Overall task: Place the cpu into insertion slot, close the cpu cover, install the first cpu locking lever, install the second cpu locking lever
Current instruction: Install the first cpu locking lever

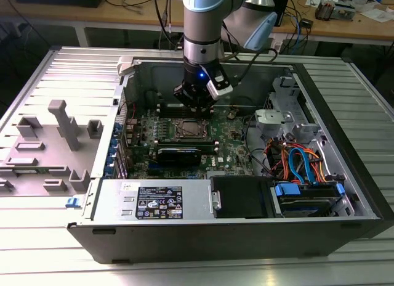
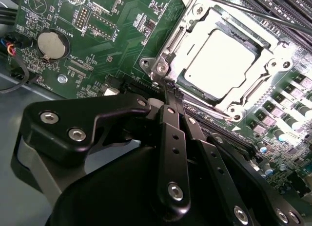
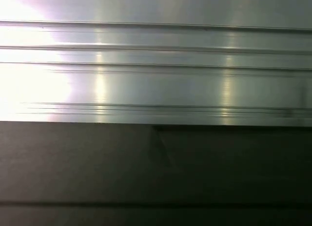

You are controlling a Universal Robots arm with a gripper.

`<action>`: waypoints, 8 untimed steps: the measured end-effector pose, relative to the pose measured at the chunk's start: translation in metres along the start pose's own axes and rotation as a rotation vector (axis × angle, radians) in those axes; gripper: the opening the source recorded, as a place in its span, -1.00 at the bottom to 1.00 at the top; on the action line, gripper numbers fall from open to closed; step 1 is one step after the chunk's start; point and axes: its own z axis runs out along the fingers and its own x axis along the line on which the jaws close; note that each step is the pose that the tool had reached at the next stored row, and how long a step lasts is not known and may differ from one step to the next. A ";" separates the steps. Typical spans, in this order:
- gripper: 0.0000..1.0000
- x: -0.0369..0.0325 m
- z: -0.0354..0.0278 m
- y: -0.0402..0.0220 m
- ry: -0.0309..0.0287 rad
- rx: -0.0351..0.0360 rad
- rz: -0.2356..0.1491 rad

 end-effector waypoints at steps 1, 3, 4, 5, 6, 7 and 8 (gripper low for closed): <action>-0.79 0.0000 0.0000 0.0000 -0.0001 -0.0001 0.000; -0.79 -0.0003 -0.0016 0.0001 -0.0008 -0.0010 0.000; -0.79 -0.0003 -0.0023 0.0001 -0.0005 -0.0007 0.000; -0.79 -0.0002 -0.0025 0.0001 -0.0004 -0.0006 0.000; -0.79 -0.0002 -0.0024 0.0000 -0.0003 -0.0003 0.000; -0.79 -0.0002 -0.0022 0.0000 -0.0002 0.0000 0.000; -0.79 -0.0002 -0.0019 0.0000 -0.0002 0.0003 0.000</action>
